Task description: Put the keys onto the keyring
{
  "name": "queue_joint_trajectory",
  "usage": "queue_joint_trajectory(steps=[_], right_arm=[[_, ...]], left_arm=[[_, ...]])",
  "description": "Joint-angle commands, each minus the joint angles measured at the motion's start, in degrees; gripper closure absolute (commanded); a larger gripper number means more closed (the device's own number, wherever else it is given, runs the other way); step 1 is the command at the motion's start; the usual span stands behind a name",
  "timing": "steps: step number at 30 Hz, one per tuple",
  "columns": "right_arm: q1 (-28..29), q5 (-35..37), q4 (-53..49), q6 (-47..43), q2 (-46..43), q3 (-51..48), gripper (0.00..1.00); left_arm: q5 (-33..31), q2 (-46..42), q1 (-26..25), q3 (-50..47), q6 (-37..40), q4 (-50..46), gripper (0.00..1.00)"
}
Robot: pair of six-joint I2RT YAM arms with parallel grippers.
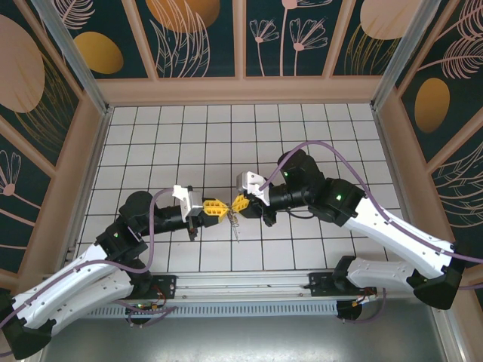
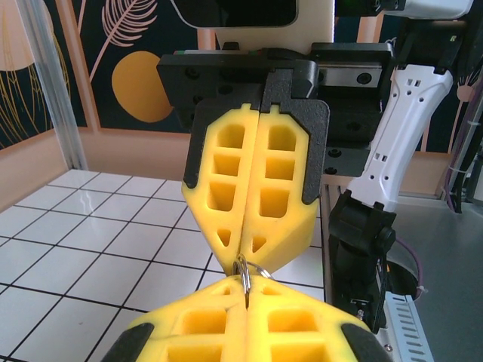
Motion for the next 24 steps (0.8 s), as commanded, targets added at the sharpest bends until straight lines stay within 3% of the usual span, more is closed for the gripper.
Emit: queue_joint_trajectory(steps=[1,21,24], right_arm=[[-0.96,-0.29,-0.17,0.10,0.29,-0.36,1.00],[-1.76,-0.13,-2.90,-1.19,4.55,0.33,1.00],[-1.72,-0.03,-1.57,-0.49,2.05,-1.10,0.86]], left_arm=[[1.90,-1.06,-0.25,0.19,-0.81,3.70,1.00],[2.75,-1.77,-0.22,-0.25,-1.64,5.79,1.00],[2.74,-1.86,-0.25,-0.17,-1.47,5.74,1.00]])
